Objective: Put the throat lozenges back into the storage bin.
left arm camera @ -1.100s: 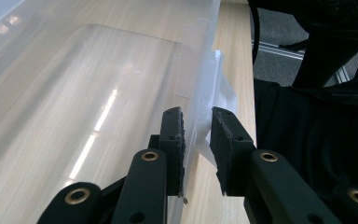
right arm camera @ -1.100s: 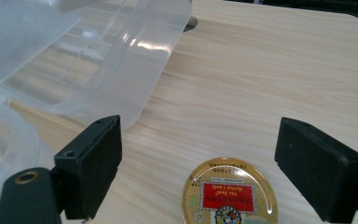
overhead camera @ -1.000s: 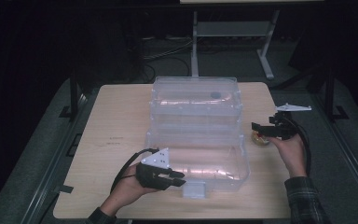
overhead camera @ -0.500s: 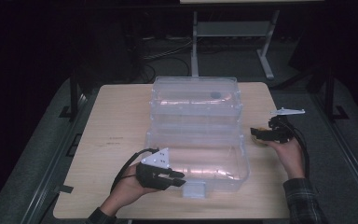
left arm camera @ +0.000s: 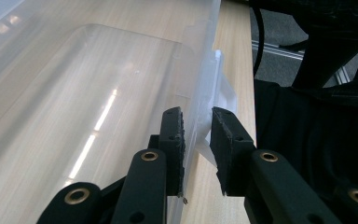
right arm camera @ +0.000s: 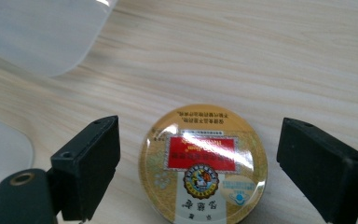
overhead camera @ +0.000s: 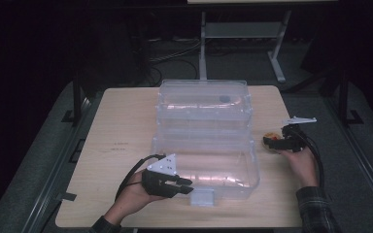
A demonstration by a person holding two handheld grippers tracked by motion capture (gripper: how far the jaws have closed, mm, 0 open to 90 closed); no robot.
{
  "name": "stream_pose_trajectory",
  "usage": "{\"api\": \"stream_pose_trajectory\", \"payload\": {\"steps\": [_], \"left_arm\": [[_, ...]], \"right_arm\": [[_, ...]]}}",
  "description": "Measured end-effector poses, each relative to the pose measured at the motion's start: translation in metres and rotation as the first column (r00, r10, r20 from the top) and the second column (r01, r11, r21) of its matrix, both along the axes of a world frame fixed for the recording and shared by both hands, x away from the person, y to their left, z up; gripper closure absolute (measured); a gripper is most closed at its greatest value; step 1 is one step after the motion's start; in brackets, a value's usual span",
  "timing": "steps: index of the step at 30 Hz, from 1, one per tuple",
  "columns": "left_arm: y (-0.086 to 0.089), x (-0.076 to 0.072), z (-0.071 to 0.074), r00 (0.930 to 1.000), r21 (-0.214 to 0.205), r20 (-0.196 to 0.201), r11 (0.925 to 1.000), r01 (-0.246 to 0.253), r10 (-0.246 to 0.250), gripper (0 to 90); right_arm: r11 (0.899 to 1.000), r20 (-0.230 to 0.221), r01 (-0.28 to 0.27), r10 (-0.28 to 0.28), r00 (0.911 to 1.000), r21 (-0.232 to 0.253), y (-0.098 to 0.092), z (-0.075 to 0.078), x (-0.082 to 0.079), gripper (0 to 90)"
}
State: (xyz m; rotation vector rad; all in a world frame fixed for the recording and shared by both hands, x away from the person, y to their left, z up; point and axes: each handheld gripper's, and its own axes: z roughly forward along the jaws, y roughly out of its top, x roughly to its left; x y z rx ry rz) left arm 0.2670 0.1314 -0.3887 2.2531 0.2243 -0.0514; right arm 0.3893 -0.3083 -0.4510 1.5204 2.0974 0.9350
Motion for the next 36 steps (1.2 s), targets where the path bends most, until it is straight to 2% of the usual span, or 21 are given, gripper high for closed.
{"api": "stream_pose_trajectory", "payload": {"steps": [5, 20, 25, 30, 36], "left_arm": [[0.000, 0.000, 0.000, 1.0000, 0.000, 0.000, 1.0000, 0.000, 0.000, 74.1], [0.000, 0.000, 0.000, 1.0000, 0.000, 0.002, 1.0000, -0.001, 0.001, 74.0], [0.000, 0.000, 0.000, 1.0000, 0.000, 0.002, 1.0000, -0.001, 0.001, 74.0], [0.000, 0.000, 0.000, 1.0000, -0.001, 0.001, 1.0000, -0.002, 0.002, 74.0], [0.000, 0.000, 0.000, 1.0000, -0.001, 0.001, 1.0000, -0.001, 0.001, 74.1]], "right_arm": [[1.000, 0.001, -0.012, 0.012, 0.9999, 0.001, -0.001, -0.007, 0.001, 13.2], [0.999, -0.039, -0.024, 0.023, 0.9990, -0.034, 0.001, -0.022, 0.005, 13.5], [0.999, -0.044, -0.019, 0.018, 0.9989, -0.032, 0.003, -0.023, 0.005, 14.4], [0.999, -0.041, -0.019, 0.017, 0.9990, -0.041, 0.003, -0.023, 0.005, 19.3], [0.999, -0.042, -0.019, 0.017, 0.9990, -0.044, 0.004, -0.023, 0.004, 19.7]]}}
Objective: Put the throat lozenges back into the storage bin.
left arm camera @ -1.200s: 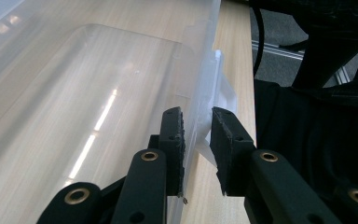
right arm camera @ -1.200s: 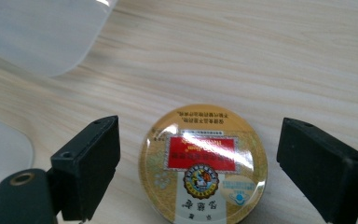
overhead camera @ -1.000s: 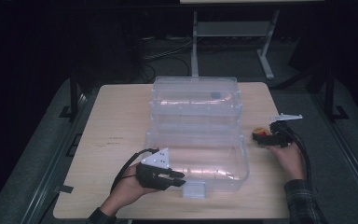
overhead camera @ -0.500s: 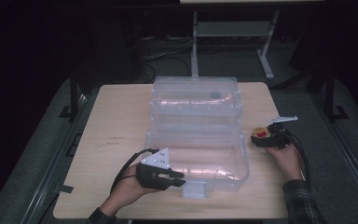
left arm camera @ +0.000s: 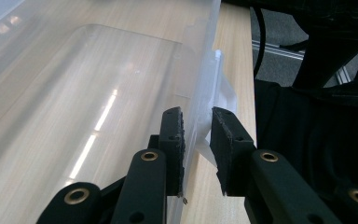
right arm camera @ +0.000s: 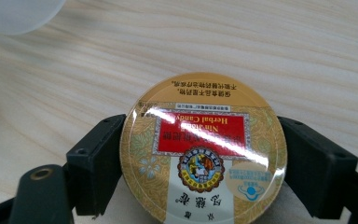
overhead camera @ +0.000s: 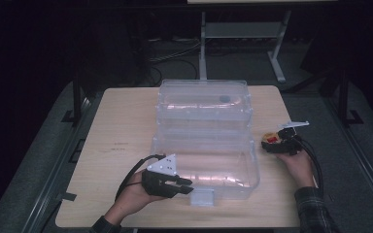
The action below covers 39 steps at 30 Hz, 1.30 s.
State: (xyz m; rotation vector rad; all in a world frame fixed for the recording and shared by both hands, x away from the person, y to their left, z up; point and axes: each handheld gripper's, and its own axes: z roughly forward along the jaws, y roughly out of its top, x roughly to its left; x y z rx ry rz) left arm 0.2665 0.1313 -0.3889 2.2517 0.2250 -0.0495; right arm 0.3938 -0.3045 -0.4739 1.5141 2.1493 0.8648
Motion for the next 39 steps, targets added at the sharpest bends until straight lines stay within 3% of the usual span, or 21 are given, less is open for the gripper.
{"api": "stream_pose_trajectory", "payload": {"steps": [9, 21, 39], "left_arm": [[0.000, 0.000, 0.000, 1.0000, 0.000, 0.001, 1.0000, -0.001, 0.001, 74.1], [0.000, 0.000, 0.000, 1.0000, 0.001, -0.003, 1.0000, -0.002, 0.002, 74.0], [0.000, 0.000, 0.000, 1.0000, 0.001, -0.001, 1.0000, -0.002, 0.002, 74.0]], "right_arm": [[1.000, -0.008, 0.004, -0.004, 1.0000, -0.007, 0.000, 0.002, -0.001, 20.0], [1.000, -0.005, 0.016, -0.016, 0.9999, 0.022, -0.003, 0.015, -0.006, 20.0], [0.999, 0.008, -0.023, 0.022, 0.9997, 0.037, -0.009, 0.035, -0.022, 20.0]]}}
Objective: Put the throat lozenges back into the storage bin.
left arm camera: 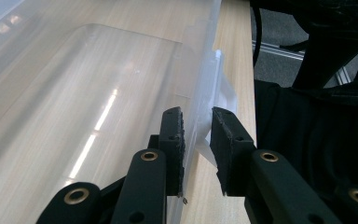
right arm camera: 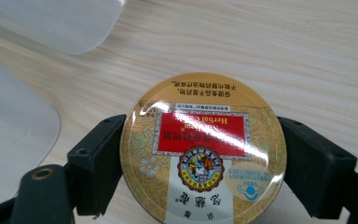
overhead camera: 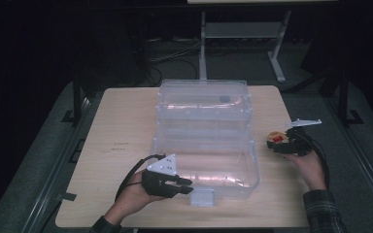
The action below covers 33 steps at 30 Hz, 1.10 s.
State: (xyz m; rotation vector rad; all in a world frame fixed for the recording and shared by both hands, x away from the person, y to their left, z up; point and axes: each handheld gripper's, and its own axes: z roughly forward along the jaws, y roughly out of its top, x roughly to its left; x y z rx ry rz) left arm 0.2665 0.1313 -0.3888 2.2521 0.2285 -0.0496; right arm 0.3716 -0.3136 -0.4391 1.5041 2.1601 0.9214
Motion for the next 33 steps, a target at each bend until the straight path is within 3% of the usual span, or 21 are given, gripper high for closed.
{"api": "stream_pose_trajectory", "payload": {"steps": [33], "left_arm": [[0.000, 0.000, 0.000, 1.0000, 0.000, 0.001, 1.0000, 0.001, -0.001, 73.9]], "right_arm": [[0.996, 0.022, -0.081, 0.081, 0.9965, 0.042, 0.000, 0.031, -0.027, 20.0]]}}
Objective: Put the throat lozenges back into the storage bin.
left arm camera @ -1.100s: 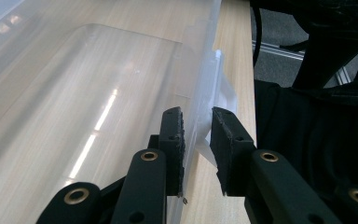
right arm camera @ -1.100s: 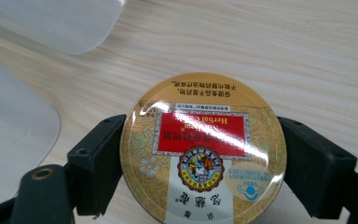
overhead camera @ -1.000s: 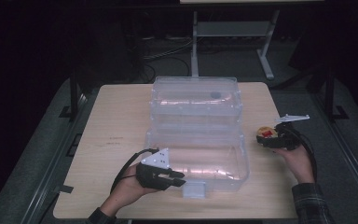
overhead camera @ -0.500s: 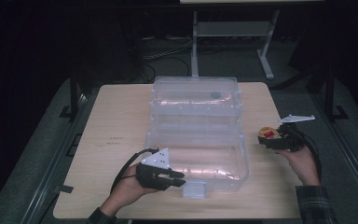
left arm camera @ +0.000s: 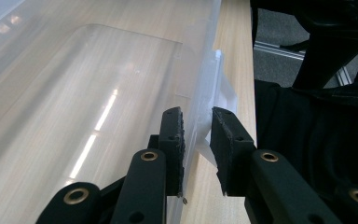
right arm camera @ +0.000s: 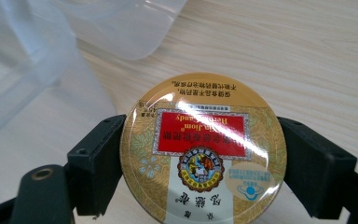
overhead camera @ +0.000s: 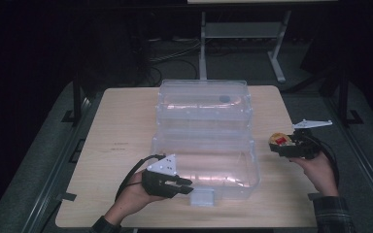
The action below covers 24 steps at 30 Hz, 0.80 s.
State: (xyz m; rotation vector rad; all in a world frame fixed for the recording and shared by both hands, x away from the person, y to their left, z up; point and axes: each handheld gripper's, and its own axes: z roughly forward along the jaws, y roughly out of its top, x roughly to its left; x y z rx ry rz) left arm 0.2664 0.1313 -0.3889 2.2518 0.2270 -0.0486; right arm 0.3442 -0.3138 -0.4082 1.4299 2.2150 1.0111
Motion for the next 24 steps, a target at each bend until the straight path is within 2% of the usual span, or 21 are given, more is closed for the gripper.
{"api": "stream_pose_trajectory", "payload": {"steps": [24], "left_arm": [[0.000, 0.000, 0.000, 1.0000, 0.001, 0.000, 1.0000, -0.001, 0.001, 73.9]], "right_arm": [[0.995, 0.031, -0.097, 0.096, 0.9949, 0.023, 0.008, 0.028, -0.025, 20.1]]}}
